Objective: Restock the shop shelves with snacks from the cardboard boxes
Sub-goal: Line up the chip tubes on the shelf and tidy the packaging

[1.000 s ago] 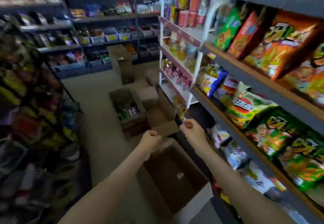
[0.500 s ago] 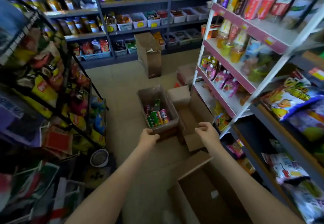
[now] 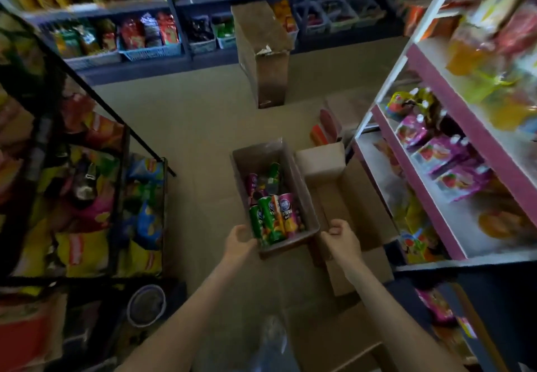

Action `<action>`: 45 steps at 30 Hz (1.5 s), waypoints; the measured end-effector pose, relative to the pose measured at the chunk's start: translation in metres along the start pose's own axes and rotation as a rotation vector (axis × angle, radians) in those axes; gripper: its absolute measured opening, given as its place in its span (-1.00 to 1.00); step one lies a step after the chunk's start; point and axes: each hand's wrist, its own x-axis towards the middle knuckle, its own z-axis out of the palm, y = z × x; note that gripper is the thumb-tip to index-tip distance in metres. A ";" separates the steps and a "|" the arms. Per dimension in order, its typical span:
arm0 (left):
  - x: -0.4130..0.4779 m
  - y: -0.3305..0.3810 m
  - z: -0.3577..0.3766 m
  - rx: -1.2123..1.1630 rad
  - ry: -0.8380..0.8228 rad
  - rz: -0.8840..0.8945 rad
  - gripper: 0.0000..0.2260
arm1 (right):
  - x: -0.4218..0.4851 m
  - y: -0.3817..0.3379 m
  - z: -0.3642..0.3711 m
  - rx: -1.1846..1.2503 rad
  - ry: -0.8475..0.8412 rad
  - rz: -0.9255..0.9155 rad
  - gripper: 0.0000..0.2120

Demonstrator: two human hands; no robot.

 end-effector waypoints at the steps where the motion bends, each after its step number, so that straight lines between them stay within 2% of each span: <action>1: 0.025 0.001 0.007 -0.006 0.004 -0.015 -0.56 | 0.023 -0.001 0.007 0.007 -0.013 0.020 -0.51; 5: 0.118 -0.006 0.041 -0.079 -0.043 -0.081 -0.56 | 0.111 0.012 0.035 0.007 -0.030 0.066 -0.54; 8: 0.201 -0.032 0.072 -0.123 -0.061 -0.155 -0.55 | 0.176 0.032 0.058 -0.012 -0.039 0.107 -0.49; 10: 0.258 -0.056 0.092 -0.074 -0.042 -0.203 -0.47 | 0.215 0.045 0.074 -0.023 -0.060 0.139 -0.45; 15: 0.337 -0.068 0.119 0.182 0.045 -0.297 -0.42 | 0.309 0.091 0.118 -0.033 -0.105 0.204 -0.35; 20: 0.410 -0.104 0.148 0.248 0.006 -0.330 -0.25 | 0.392 0.141 0.162 -0.061 -0.153 0.200 -0.25; 24: 0.445 -0.127 0.168 0.324 -0.038 -0.289 -0.14 | 0.430 0.167 0.193 -0.151 -0.168 0.158 -0.08; 28: 0.454 -0.145 0.178 0.400 -0.008 -0.236 -0.06 | 0.445 0.190 0.209 -0.402 -0.209 0.129 0.05; 31: 0.453 -0.144 0.172 0.360 -0.018 -0.222 -0.06 | 0.444 0.191 0.209 -0.478 -0.207 0.100 0.03; 35: 0.435 -0.125 0.150 0.247 -0.052 -0.220 0.02 | 0.421 0.167 0.197 -0.413 -0.143 0.028 -0.01; 39: 0.390 -0.099 0.126 0.090 -0.099 -0.125 0.06 | 0.367 0.109 0.163 -0.293 -0.085 -0.044 -0.02; 45: 0.271 0.036 0.097 -0.018 -0.331 0.177 0.02 | 0.255 0.012 0.069 -0.061 -0.012 -0.150 0.04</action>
